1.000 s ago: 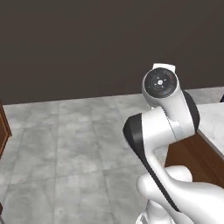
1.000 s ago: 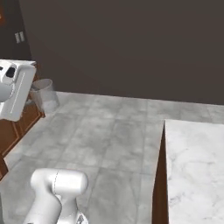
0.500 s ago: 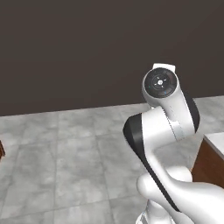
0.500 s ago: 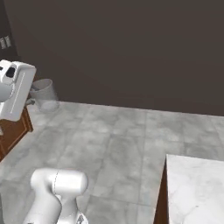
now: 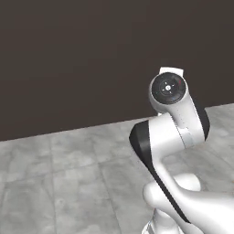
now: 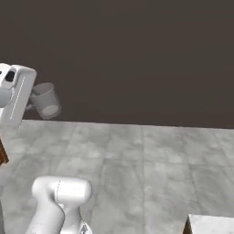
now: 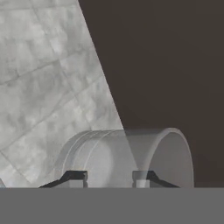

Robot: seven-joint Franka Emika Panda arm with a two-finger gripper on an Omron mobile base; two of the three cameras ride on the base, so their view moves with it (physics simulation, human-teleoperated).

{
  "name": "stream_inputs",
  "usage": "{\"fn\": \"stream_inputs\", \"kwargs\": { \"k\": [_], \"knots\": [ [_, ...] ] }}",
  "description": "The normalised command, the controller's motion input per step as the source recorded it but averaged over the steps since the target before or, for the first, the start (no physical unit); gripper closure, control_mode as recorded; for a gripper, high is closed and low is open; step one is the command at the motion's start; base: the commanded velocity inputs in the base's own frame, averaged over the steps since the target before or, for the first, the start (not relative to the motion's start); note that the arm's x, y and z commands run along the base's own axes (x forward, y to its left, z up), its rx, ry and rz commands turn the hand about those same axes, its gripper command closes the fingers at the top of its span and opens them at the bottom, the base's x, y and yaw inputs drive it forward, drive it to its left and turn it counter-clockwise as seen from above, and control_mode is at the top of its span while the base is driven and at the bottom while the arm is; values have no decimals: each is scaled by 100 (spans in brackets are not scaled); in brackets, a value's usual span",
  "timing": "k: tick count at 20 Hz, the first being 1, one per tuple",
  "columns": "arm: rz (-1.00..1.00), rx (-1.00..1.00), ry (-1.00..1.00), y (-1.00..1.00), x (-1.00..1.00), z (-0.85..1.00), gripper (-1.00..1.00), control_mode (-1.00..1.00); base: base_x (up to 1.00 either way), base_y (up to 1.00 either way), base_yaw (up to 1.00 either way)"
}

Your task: There is a bowl on the dining counter. Grab a lemon wedge from the fridge and place it in the bowl. Then get the liquor bottle and glass cup from the cabinet and place them next to the bowl.

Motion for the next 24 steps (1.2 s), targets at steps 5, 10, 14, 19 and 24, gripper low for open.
{"fn": "stream_inputs", "kwargs": {
  "k": [5,10,14,19,24],
  "knots": [
    [0,0,0,0,0,0,100,100,100,39,-55],
    [0,0,0,0,0,0,100,100,100,34,-63],
    [0,0,0,0,0,0,100,100,100,32,-67],
    [0,0,0,0,0,0,100,100,100,25,-66],
    [0,0,0,0,0,0,100,100,100,22,-66]
  ]
}}
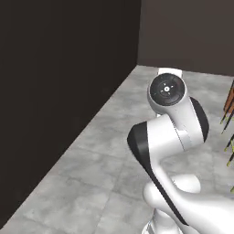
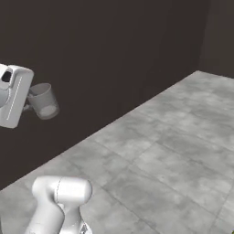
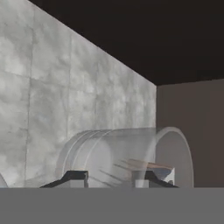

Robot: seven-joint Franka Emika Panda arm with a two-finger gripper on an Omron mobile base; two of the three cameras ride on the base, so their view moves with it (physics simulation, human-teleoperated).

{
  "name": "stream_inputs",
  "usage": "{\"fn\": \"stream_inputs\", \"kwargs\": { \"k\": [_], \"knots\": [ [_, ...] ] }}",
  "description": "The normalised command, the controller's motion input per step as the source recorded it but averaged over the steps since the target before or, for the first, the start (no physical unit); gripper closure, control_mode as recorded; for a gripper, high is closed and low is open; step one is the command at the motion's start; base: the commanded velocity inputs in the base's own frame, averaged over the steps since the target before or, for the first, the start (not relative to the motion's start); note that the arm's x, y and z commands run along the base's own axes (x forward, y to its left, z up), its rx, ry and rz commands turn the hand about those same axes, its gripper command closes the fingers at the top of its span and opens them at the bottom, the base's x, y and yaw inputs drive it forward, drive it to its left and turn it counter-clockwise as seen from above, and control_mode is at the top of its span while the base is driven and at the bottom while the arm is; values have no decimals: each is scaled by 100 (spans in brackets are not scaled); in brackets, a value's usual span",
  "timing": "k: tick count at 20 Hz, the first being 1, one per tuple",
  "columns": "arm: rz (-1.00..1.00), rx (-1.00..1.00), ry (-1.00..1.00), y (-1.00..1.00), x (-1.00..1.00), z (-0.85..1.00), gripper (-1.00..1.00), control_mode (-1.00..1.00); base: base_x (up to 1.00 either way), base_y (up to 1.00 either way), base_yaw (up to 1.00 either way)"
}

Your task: There is a bowl on the dining counter. Grab a lemon wedge from the fridge and place it in the bowl. Then get the liquor bottle and glass cup from the cabinet and place them next to the bowl.

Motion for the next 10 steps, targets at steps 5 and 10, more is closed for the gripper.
{"fn": "stream_inputs", "kwargs": {
  "k": [5,10],
  "knots": [
    [0,0,0,0,0,0,100,100,100,17,-67],
    [0,0,0,0,0,0,100,100,100,21,-66]
  ]
}}
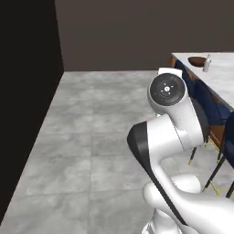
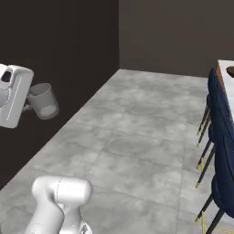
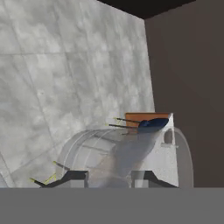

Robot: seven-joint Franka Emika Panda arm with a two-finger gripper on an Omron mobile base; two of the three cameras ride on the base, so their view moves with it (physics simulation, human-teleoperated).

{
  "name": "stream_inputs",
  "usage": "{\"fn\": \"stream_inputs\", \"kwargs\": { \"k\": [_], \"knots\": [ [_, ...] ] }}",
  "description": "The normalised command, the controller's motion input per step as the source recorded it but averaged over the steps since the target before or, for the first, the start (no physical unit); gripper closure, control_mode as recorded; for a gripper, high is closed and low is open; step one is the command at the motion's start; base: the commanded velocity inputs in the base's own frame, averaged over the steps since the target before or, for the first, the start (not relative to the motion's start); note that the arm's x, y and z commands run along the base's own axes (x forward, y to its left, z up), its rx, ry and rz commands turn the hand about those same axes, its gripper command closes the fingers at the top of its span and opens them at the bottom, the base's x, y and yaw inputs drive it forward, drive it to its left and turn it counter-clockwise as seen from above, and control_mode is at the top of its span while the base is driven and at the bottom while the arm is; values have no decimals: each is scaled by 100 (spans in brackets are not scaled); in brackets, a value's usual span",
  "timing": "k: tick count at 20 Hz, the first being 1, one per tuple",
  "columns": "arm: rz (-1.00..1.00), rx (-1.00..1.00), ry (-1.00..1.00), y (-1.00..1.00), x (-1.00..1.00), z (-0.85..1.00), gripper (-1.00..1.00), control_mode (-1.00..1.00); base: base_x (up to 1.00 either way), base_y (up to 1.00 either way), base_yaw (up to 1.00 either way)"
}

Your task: There is a bowl on the dining counter. Grab a lemon wedge from the fridge and place it in the bowl. Then get the liquor bottle and glass cup from the cabinet and place them next to the bowl.

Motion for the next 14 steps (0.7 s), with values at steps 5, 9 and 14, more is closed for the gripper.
{"fn": "stream_inputs", "kwargs": {
  "k": [5,9,14],
  "knots": [
    [0,0,0,0,0,0,100,100,100,29,-64],
    [0,0,0,0,0,0,100,100,100,40,-62],
    [0,0,0,0,0,0,100,100,100,64,-60]
  ]
}}
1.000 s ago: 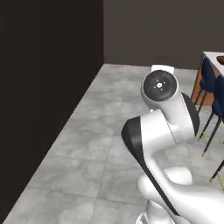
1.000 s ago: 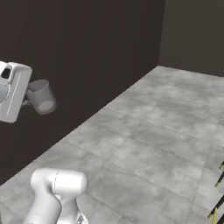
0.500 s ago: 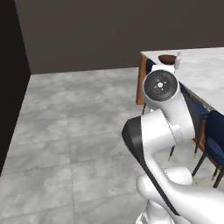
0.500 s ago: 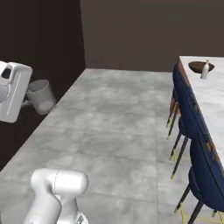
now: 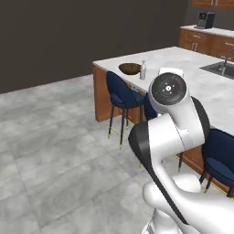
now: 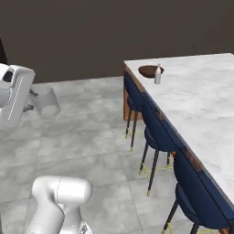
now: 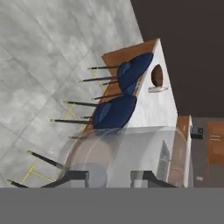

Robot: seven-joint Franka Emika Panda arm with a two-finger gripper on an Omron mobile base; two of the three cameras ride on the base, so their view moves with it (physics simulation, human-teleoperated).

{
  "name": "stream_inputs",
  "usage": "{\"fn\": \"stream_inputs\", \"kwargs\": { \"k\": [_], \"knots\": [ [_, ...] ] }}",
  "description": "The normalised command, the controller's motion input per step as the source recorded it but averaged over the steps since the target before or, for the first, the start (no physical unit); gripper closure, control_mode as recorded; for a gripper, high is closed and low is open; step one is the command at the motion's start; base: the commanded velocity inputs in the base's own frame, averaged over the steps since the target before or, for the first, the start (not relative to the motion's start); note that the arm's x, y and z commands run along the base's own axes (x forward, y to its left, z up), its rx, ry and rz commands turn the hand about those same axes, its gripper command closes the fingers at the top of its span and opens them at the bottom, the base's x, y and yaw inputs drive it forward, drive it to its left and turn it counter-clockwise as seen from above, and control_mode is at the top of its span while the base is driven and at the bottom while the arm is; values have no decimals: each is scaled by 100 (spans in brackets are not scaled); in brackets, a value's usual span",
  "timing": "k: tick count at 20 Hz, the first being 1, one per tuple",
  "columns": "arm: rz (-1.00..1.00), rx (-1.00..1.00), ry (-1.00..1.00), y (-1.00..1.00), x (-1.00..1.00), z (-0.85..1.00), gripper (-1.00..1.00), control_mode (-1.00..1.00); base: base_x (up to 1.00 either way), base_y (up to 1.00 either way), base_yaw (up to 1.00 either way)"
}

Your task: There is a bowl on the dining counter. Grab a lemon wedge from the fridge and place it in the bowl. Then get the liquor bottle and glass cup from the cabinet and place them next to the bowl.

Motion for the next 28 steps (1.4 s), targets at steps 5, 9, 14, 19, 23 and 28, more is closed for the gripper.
{"fn": "stream_inputs", "kwargs": {
  "k": [5,9,14,19,23,28],
  "knots": [
    [0,0,0,0,0,0,100,100,100,95,-57],
    [0,0,0,0,0,0,100,100,91,100,-50],
    [0,0,0,0,0,0,100,100,83,100,-46],
    [0,0,0,0,0,0,100,100,80,100,-44],
    [0,0,0,0,0,0,100,100,76,100,-43],
    [0,0,0,0,0,0,100,100,73,100,-44]
  ]
}}
